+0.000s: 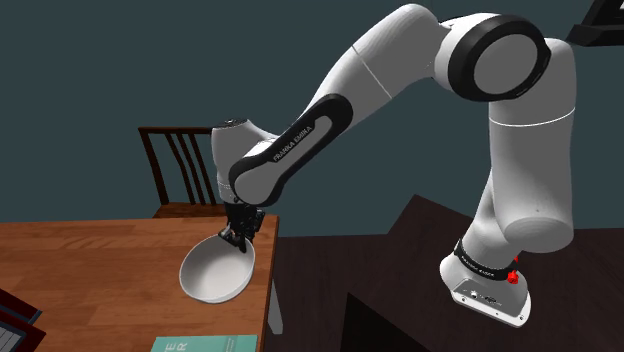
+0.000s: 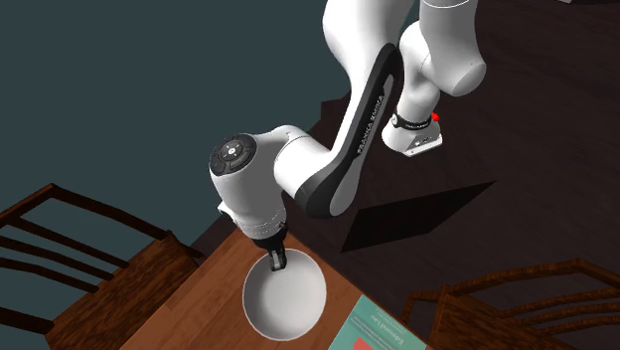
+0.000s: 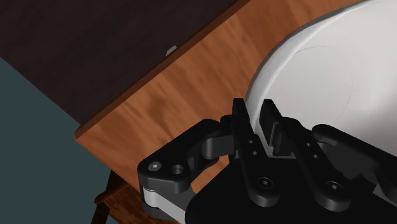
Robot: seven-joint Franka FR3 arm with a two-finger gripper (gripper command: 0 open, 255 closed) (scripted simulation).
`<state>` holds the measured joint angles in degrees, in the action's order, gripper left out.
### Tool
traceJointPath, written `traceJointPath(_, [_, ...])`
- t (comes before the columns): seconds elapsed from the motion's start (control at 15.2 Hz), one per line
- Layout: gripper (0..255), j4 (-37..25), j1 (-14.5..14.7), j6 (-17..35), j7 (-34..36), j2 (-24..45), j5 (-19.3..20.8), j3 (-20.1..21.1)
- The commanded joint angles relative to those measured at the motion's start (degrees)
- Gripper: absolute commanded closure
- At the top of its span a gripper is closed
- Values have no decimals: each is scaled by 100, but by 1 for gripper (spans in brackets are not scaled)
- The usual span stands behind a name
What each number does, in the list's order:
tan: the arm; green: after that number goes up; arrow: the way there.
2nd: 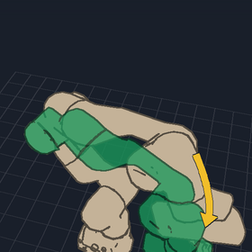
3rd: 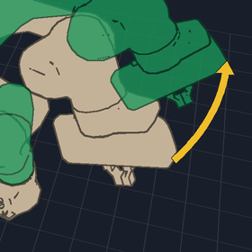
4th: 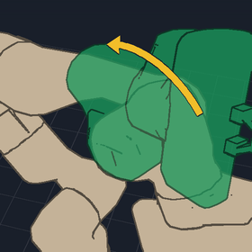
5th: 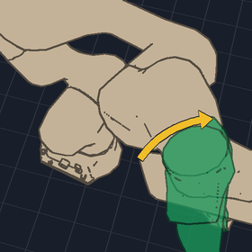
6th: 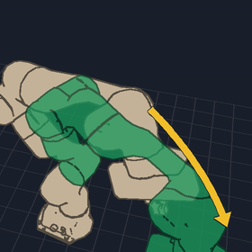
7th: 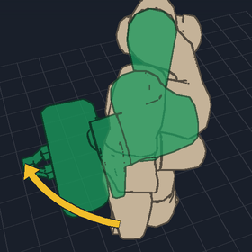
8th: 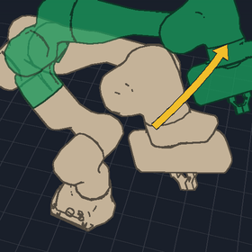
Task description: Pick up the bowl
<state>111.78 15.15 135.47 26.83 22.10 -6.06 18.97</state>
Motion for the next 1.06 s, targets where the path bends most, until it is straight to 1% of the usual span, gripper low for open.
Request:
traceJointPath(0.0, [255,-31,-5,-97,11,-70,-14,12])
traceJointPath(0.86, [255,-361,-76,-946,61,-610,-127,70])
traceJointPath(0.99, [255,-366,-76,-956,62,-616,-128,70])
